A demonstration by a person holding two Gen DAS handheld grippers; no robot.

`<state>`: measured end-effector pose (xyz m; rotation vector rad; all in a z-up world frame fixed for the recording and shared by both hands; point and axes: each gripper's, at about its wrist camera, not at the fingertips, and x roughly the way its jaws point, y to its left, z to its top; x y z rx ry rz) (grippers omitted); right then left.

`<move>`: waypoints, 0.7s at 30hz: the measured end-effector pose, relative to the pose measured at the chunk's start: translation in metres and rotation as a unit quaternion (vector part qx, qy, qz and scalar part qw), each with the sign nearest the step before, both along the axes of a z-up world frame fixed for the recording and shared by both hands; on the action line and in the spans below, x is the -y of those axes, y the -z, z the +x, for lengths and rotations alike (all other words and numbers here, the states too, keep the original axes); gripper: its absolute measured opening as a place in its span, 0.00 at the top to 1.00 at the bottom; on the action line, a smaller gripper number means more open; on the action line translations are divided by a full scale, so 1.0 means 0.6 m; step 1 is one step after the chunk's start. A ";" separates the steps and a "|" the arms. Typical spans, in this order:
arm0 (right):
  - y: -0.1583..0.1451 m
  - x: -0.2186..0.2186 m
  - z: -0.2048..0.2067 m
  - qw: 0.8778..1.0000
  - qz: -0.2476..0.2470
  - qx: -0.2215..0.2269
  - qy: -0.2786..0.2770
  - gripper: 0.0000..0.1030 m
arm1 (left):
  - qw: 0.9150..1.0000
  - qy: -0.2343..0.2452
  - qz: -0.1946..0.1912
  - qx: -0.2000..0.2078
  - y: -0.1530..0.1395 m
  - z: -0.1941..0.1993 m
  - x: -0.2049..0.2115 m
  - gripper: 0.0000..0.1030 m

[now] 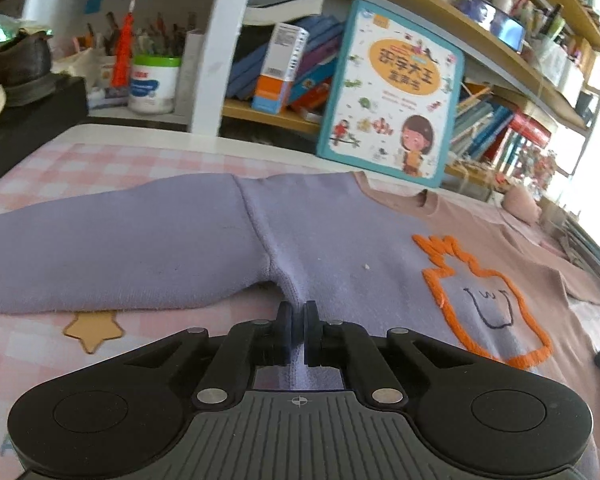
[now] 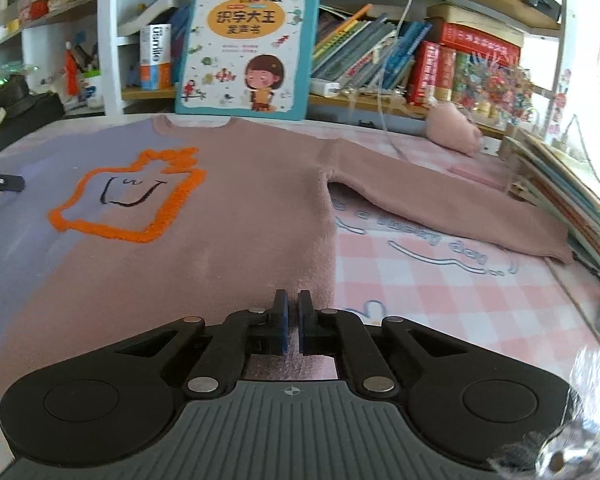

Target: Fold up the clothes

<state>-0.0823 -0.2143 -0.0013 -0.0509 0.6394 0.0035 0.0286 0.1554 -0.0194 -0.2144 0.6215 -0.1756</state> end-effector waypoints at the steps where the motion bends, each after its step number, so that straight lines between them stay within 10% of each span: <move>1: 0.001 0.001 -0.001 1.000 0.002 0.001 0.002 0.96 | 1.000 0.000 -0.001 0.000 0.000 0.000 0.000 0.96; 21: 0.000 0.010 -0.033 0.999 0.042 0.013 0.015 0.91 | 0.999 0.000 -0.037 -0.006 -0.004 -0.049 -0.019 0.89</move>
